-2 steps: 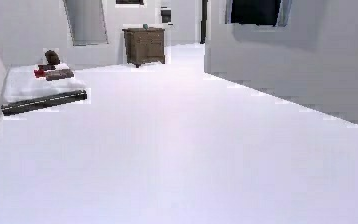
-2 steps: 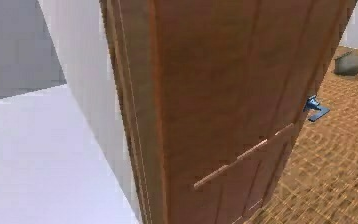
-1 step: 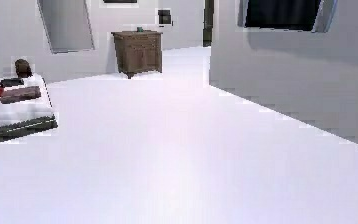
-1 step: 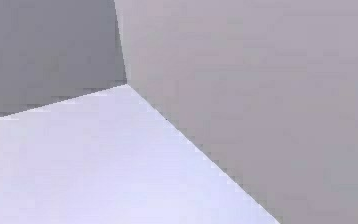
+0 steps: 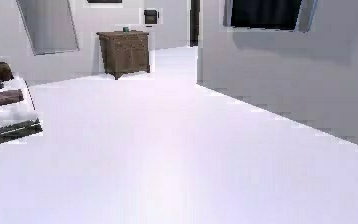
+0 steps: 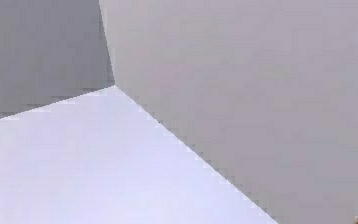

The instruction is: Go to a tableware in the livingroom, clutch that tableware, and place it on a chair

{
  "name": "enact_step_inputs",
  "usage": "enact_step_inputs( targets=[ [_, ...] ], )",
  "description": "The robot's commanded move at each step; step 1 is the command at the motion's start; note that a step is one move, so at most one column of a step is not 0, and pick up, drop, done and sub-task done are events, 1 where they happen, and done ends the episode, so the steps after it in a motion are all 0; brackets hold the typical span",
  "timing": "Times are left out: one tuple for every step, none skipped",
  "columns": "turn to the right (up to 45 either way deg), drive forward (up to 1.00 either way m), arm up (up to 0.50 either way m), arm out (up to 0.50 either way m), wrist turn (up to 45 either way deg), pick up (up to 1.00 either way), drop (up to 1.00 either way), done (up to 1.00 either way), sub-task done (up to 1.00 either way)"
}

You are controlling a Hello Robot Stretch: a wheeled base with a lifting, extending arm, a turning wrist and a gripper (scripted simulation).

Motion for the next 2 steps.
enact_step_inputs(
  targets=[
    [0.0,1.00,0.00,0.00,0.0,0.00,0.00,0.00,0.00],
    [0.0,1.00,0.00,0.00,0.0,0.00,0.00,0.00,0.00]
  ],
)
